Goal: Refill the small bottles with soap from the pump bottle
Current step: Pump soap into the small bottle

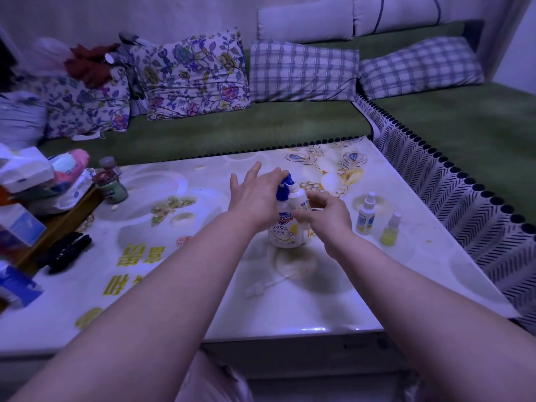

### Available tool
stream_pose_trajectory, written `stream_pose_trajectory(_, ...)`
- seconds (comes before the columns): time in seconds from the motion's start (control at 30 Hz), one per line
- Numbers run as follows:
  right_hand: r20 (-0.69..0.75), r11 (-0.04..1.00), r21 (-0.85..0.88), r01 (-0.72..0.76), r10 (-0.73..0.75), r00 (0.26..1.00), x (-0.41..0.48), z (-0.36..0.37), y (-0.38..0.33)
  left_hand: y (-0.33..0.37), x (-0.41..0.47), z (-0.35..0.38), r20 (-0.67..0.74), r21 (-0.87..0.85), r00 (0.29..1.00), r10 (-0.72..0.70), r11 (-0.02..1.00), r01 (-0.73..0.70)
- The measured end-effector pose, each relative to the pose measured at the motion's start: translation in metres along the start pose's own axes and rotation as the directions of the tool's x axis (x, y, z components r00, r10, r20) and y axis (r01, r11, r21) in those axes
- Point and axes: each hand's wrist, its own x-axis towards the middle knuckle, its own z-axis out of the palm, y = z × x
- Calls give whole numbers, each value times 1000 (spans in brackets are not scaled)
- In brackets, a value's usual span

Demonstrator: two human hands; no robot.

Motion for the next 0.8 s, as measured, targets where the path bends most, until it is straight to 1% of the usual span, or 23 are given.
stream_pose_trajectory(0.17,-6,1000,1,-4,4,1000,-1,1,0,4,0,2,-15,47,1000,-8,999,9)
stream_pose_trajectory(0.3,-4,1000,-20,-23,23,1000,-2,2,2,4,-1,4,3,81,1000,-6,997,6)
stream_pose_trajectory(0.5,-2,999,-27,-38,38,999,-1,2,4,4,-2,8,7,87,1000,-5,996,4)
stream_pose_trajectory(0.8,-9,1000,-17,-26,26,1000,-4,0,3,-1,0,4,23,-49,1000,-10,999,11)
